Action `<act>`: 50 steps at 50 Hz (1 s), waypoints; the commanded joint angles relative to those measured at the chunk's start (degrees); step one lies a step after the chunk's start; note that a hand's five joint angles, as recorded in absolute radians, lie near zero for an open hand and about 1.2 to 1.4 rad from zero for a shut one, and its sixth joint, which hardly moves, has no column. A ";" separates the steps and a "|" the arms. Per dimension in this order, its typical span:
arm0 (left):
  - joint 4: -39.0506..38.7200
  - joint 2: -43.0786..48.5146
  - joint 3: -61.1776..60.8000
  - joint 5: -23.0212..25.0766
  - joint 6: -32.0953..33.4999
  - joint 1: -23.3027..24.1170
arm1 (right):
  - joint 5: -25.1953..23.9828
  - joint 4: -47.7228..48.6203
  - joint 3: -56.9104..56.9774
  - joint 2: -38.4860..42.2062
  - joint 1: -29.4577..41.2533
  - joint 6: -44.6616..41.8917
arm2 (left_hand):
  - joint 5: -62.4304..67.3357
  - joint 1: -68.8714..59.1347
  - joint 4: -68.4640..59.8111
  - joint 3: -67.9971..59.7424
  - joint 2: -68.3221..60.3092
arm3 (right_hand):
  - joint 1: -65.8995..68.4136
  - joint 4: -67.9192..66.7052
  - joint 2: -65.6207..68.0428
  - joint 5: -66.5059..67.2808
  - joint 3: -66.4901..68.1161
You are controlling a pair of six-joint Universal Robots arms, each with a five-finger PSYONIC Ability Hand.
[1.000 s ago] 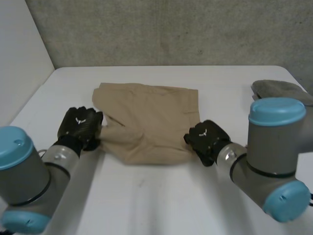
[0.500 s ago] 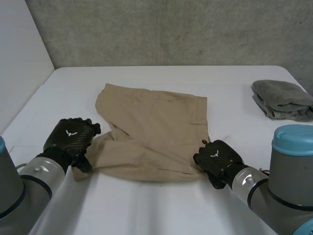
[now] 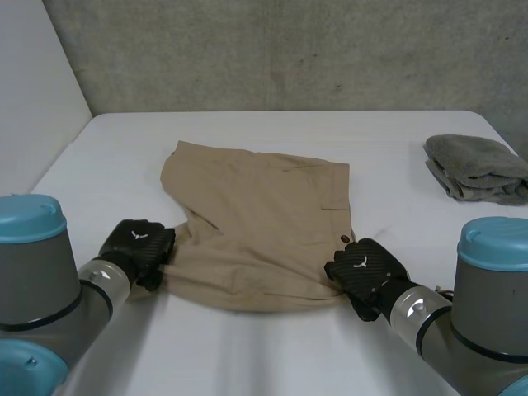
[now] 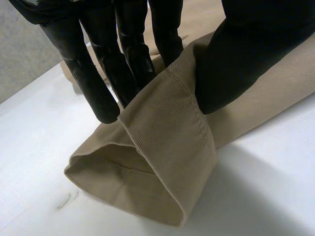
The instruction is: Fold the laundry.
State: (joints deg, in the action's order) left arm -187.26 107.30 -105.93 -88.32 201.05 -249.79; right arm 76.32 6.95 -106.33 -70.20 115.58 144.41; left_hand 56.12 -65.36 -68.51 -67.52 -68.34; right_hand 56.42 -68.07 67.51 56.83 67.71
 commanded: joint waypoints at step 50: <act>-18.40 22.05 26.72 0.08 16.65 0.80 | 13.07 -9.59 48.40 24.40 1.84 -13.54 | 13.88 -14.64 -11.49 -12.48 -11.66 | 23.58 -11.93 12.49 13.17 12.29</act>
State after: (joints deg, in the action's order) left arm -205.28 114.87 -92.85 -88.33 211.64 -249.09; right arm 87.84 -7.20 -68.53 -56.28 117.36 132.87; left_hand 56.12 -65.36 -68.80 -68.15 -68.63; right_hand 56.42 -68.09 67.82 57.35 67.71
